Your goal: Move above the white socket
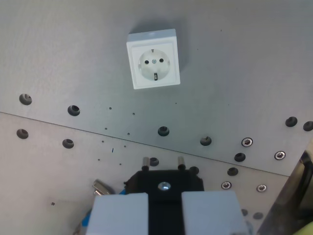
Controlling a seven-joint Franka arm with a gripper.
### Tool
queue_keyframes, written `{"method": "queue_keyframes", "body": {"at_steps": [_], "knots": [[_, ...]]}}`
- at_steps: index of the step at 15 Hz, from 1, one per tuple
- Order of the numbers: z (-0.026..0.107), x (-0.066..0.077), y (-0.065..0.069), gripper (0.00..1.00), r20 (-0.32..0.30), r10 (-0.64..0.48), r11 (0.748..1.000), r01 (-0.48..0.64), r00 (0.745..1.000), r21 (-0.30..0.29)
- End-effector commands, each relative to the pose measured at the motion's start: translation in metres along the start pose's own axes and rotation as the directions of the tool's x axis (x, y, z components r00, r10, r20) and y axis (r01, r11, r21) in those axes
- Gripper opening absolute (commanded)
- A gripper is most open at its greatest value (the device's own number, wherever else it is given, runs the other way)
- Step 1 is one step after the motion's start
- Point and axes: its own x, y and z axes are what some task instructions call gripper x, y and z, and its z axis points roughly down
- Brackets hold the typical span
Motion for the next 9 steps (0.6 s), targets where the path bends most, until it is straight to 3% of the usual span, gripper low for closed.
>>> {"method": "queue_keyframes", "body": {"at_steps": [1,9], "knots": [[0.002,0.000,0.000,0.00,0.002,-0.004,1.000,0.004,1.000,0.000],[0.015,-0.001,-0.001,0.00,-0.024,-0.023,1.000,0.023,0.999,-0.009]]}}
